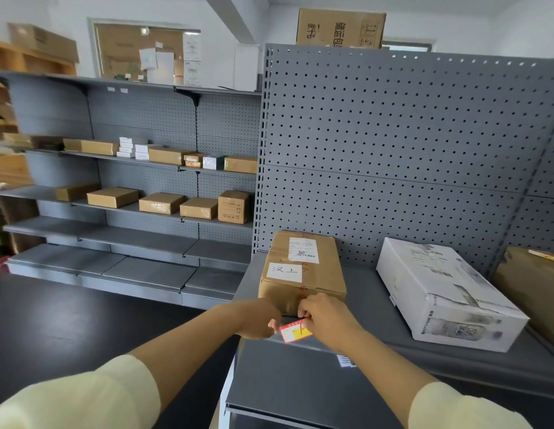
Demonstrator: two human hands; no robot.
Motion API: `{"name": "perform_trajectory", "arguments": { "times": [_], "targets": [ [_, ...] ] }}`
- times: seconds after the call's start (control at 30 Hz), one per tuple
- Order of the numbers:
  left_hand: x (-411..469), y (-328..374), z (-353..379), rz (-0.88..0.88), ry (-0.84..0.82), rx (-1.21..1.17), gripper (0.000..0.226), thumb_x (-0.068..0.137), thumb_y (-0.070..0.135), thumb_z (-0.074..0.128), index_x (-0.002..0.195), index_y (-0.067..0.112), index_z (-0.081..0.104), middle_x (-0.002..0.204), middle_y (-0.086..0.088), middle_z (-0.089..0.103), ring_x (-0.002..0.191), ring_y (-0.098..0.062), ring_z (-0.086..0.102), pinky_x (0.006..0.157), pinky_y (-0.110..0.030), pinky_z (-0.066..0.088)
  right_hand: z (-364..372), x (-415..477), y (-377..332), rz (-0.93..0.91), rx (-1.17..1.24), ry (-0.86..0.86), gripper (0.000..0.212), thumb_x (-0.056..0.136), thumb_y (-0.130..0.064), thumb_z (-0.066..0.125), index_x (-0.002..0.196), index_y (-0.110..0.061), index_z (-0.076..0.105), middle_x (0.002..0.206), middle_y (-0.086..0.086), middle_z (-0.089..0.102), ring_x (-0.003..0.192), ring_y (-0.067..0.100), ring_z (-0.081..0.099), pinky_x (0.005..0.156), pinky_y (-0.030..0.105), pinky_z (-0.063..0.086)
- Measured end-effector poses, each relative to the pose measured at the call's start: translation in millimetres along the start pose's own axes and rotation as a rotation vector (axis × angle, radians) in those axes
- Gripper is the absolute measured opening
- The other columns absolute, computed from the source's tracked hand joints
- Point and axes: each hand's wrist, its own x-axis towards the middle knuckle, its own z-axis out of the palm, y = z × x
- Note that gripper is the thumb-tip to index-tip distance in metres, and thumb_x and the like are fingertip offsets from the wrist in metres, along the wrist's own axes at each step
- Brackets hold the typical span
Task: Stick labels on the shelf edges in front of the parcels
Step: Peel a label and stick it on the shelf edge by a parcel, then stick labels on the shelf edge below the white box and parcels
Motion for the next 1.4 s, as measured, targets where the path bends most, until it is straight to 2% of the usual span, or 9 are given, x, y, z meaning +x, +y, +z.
{"name": "perform_trajectory", "arguments": {
  "times": [0.17, 0.3, 0.4, 0.5, 0.7, 0.87, 1.07, 1.23, 1.4],
  "targets": [
    [1, 3, -5, 0.027, 0.010, -0.023, 0.029, 0.096, 0.022, 0.045, 0.118, 0.013, 0.062, 0.122, -0.008, 0.064, 0.110, -0.025, 0.061, 0.098, -0.041, 0.050, -3, -8, 5, -0.003, -0.044, 0.009, 0.017, 0.093, -0.016, 0.055, 0.104, -0.019, 0.066, 0.111, -0.002, 0.065, 0.101, 0.017, 0.055, 0.085, 0.031, 0.048],
    [11, 17, -16, 0.051, 0.016, -0.008, 0.014, 0.097, 0.018, 0.045, 0.099, 0.013, 0.057, 0.113, -0.012, 0.062, 0.093, -0.022, 0.052, 0.087, -0.033, 0.046, -6, -13, 5, 0.017, -0.054, 0.011, 0.017, 0.092, -0.016, 0.056, 0.106, -0.020, 0.065, 0.113, -0.001, 0.064, 0.103, 0.020, 0.055, 0.085, 0.033, 0.047],
    [13, 24, -24, 0.051, 0.015, -0.036, 0.026, 0.095, 0.020, 0.049, 0.113, 0.007, 0.062, 0.119, -0.013, 0.064, 0.106, -0.029, 0.061, 0.098, -0.038, 0.050, -11, -18, 8, 0.032, -0.055, 0.022, 0.016, 0.093, -0.015, 0.055, 0.105, -0.019, 0.065, 0.111, 0.001, 0.063, 0.102, 0.021, 0.056, 0.084, 0.034, 0.048],
    [14, 29, -32, 0.041, 0.019, -0.025, 0.025, 0.092, 0.022, 0.050, 0.109, 0.010, 0.062, 0.115, -0.013, 0.065, 0.108, -0.032, 0.060, 0.097, -0.042, 0.051, -16, -26, 15, 0.057, -0.046, 0.050, 0.017, 0.090, -0.011, 0.057, 0.103, -0.019, 0.066, 0.110, 0.001, 0.064, 0.098, 0.021, 0.058, 0.084, 0.033, 0.049],
    [12, 45, -51, 0.022, 0.081, -0.023, 0.030, 0.094, 0.020, 0.053, 0.124, 0.020, 0.057, 0.128, -0.004, 0.059, 0.118, -0.023, 0.055, 0.103, -0.038, 0.045, -26, -45, 37, 0.108, 0.024, 0.072, 0.012, 0.088, -0.013, 0.061, 0.095, -0.020, 0.066, 0.106, -0.001, 0.065, 0.096, 0.019, 0.056, 0.082, 0.033, 0.050],
    [16, 76, -60, -0.004, 0.198, 0.002, 0.032, 0.094, 0.016, 0.052, 0.125, 0.020, 0.057, 0.126, -0.003, 0.061, 0.116, -0.021, 0.055, 0.102, -0.035, 0.044, -45, -67, 56, 0.116, 0.017, 0.072, 0.018, 0.090, -0.017, 0.059, 0.107, -0.019, 0.065, 0.113, 0.001, 0.063, 0.106, 0.021, 0.055, 0.088, 0.034, 0.046],
    [28, 135, -66, -0.022, 0.287, 0.116, 0.030, 0.093, 0.024, 0.051, 0.122, 0.024, 0.059, 0.124, 0.004, 0.063, 0.118, -0.020, 0.056, 0.102, -0.039, 0.045, -74, -111, 90, 0.162, 0.017, 0.062, 0.020, 0.091, -0.017, 0.060, 0.110, -0.017, 0.064, 0.115, 0.004, 0.065, 0.105, 0.023, 0.059, 0.089, 0.035, 0.049],
    [45, 194, -68, -0.012, 0.310, 0.075, 0.032, 0.095, 0.018, 0.047, 0.124, 0.020, 0.058, 0.129, 0.004, 0.060, 0.119, -0.018, 0.055, 0.094, -0.027, 0.041, -96, -154, 130, 0.227, 0.003, 0.055, 0.020, 0.090, -0.017, 0.059, 0.109, -0.020, 0.064, 0.116, 0.003, 0.064, 0.106, 0.026, 0.059, 0.089, 0.034, 0.049],
    [67, 247, -67, 0.032, 0.312, 0.045, 0.036, 0.090, 0.012, 0.045, 0.122, 0.018, 0.060, 0.129, -0.002, 0.061, 0.117, -0.022, 0.057, 0.100, -0.038, 0.046, -115, -194, 169, 0.267, -0.054, 0.030, 0.020, 0.091, -0.019, 0.056, 0.109, -0.020, 0.064, 0.119, 0.007, 0.063, 0.106, 0.029, 0.058, 0.087, 0.037, 0.051]
  ]
}}
